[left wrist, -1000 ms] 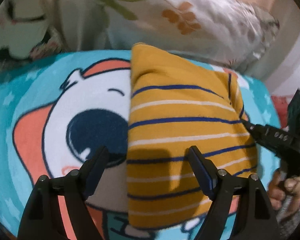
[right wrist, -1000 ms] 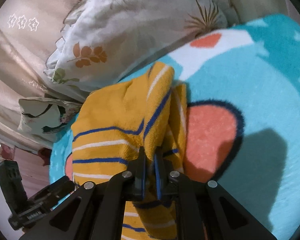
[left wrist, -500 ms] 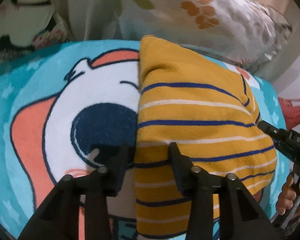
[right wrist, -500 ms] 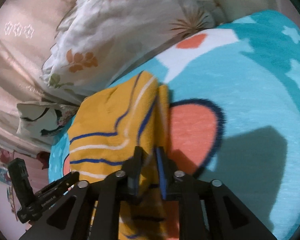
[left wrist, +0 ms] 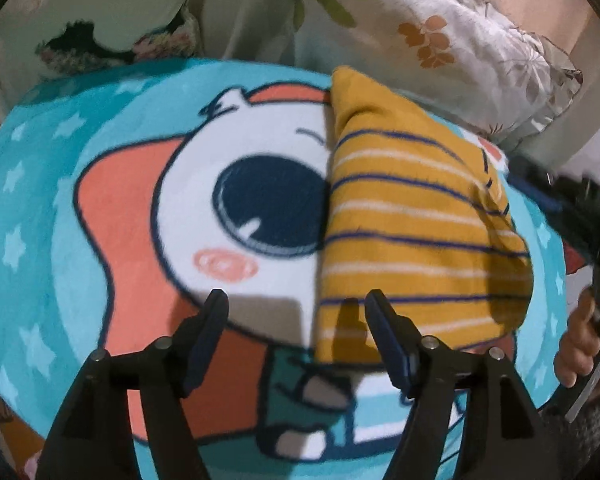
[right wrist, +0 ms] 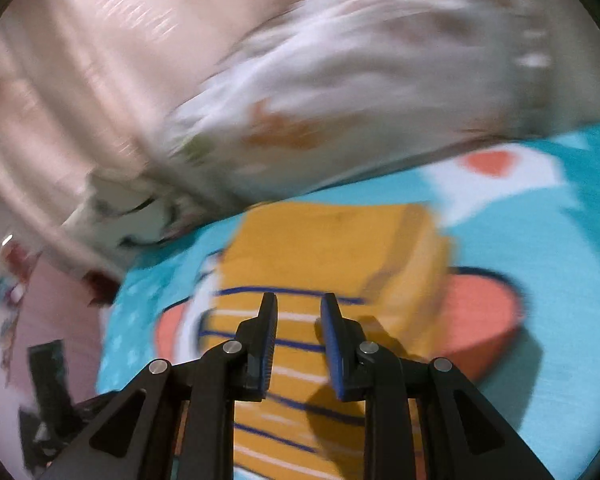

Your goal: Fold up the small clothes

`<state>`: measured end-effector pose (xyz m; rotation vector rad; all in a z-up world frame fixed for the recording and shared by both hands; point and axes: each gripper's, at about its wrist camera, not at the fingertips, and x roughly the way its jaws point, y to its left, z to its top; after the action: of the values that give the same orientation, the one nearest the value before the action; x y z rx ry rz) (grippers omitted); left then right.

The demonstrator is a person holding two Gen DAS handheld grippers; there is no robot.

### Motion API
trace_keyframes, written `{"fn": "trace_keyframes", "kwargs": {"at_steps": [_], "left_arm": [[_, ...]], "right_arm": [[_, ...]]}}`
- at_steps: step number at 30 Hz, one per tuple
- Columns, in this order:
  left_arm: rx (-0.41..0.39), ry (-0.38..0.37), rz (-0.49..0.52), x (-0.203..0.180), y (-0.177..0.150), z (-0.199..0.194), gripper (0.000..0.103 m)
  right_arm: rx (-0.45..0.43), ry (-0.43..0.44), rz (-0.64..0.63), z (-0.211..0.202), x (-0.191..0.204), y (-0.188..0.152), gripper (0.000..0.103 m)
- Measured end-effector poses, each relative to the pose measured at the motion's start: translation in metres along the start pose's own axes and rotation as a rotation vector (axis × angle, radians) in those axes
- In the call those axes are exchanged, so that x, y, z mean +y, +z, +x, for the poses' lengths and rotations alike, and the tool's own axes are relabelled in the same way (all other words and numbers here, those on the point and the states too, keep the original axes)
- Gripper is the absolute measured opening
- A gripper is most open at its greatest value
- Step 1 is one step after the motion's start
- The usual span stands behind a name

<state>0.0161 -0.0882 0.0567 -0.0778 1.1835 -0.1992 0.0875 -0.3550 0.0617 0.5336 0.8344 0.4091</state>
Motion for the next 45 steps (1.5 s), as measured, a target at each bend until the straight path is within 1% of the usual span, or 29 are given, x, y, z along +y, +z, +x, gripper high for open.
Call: {"fn": "trace_keyframes", "kwargs": {"at_steps": [1,2,3,4,5,6,7,8,10,12,13,14,16,17,18,19,20,22,23,24,25,27,29,31,34,38,40,43,45], "left_arm": [[0.015,0.002,0.001,0.003,-0.002,0.004,0.070],[0.029,0.005,0.007,0.004,-0.004,0.010,0.070],[0.026,0.000,0.017,0.005,-0.005,0.015,0.070],[0.024,-0.004,0.032,0.006,-0.006,0.022,0.070],[0.042,-0.001,0.041,0.007,-0.006,0.030,0.070],[0.066,-0.010,0.037,0.010,-0.006,0.038,0.070],[0.080,-0.041,0.017,0.014,-0.007,0.043,0.070],[0.086,-0.070,-0.001,0.018,-0.007,0.045,0.070],[0.083,-0.089,0.013,0.020,-0.006,0.046,0.070],[0.073,-0.101,0.032,0.020,-0.006,0.046,0.070],[0.069,-0.104,0.043,0.020,-0.006,0.046,0.070],[0.064,-0.107,0.054,0.020,-0.007,0.046,0.070],[0.060,-0.115,0.062,0.021,-0.008,0.045,0.070],[0.060,-0.121,0.069,0.021,-0.008,0.045,0.070],[0.061,-0.126,0.076,0.022,-0.008,0.045,0.070],[0.063,-0.130,0.081,0.023,-0.008,0.045,0.070],[0.067,-0.136,0.090,0.024,-0.007,0.045,0.070],[0.070,-0.145,0.107,0.026,-0.006,0.046,0.070],[0.070,-0.149,0.117,0.025,-0.006,0.046,0.070],[0.071,-0.152,0.126,0.024,-0.003,0.048,0.070],[0.072,-0.156,0.133,0.023,-0.003,0.049,0.070],[0.076,-0.164,0.147,0.025,0.005,0.051,0.070],[0.084,-0.168,0.161,0.023,0.014,0.056,0.070],[0.091,-0.169,0.168,0.020,0.019,0.060,0.071],[0.105,-0.183,0.167,0.020,0.025,0.063,0.071],[0.138,-0.241,0.103,0.035,0.034,0.061,0.071],[0.129,-0.242,0.083,0.041,0.039,0.059,0.071],[0.108,-0.246,0.071,0.045,0.048,0.055,0.071],[0.099,-0.245,0.074,0.044,0.054,0.054,0.071]], "right_arm": [[0.019,0.034,-0.011,0.008,0.008,0.000,0.026],[0.056,0.089,-0.019,0.020,0.018,0.001,0.026],[0.113,0.158,-0.018,0.036,0.027,0.001,0.026],[0.160,0.205,-0.015,0.050,0.034,0.001,0.026],[0.204,0.231,-0.019,0.064,0.041,0.000,0.026],[0.247,0.230,-0.035,0.079,0.049,0.000,0.026],[0.283,0.215,-0.060,0.091,0.056,-0.001,0.026],[0.322,0.193,-0.087,0.103,0.063,-0.001,0.026],[0.384,0.124,-0.139,0.126,0.075,0.003,0.026],[0.437,0.011,-0.192,0.154,0.084,0.015,0.022],[0.452,-0.026,-0.203,0.163,0.086,0.020,0.020],[0.462,-0.094,-0.226,0.177,0.088,0.029,0.017],[0.465,-0.189,-0.269,0.195,0.089,0.041,0.016],[0.471,-0.239,-0.287,0.205,0.086,0.048,0.008],[0.482,-0.275,-0.292,0.216,0.083,0.054,0.002],[0.487,-0.296,-0.289,0.225,0.079,0.059,0.000],[0.471,-0.316,-0.300,0.228,0.078,0.062,0.000],[0.384,-0.394,-0.362,0.224,0.085,0.069,0.000],[0.342,-0.434,-0.373,0.220,0.088,0.073,0.002],[0.308,-0.438,-0.350,0.214,0.087,0.080,0.002],[0.278,-0.423,-0.315,0.205,0.085,0.086,0.003],[0.240,-0.408,-0.281,0.190,0.083,0.092,0.007],[0.219,-0.401,-0.275,0.178,0.084,0.093,0.019],[0.208,-0.394,-0.267,0.163,0.080,0.090,0.024],[0.188,-0.326,-0.180,0.141,0.070,0.081,0.024],[0.167,-0.262,-0.083,0.112,0.062,0.046,0.026],[0.155,-0.244,-0.034,0.091,0.051,0.024,0.026],[0.129,-0.255,0.061,0.063,0.023,-0.006,0.026],[0.108,-0.245,0.165,0.041,-0.003,-0.025,0.026]]}}
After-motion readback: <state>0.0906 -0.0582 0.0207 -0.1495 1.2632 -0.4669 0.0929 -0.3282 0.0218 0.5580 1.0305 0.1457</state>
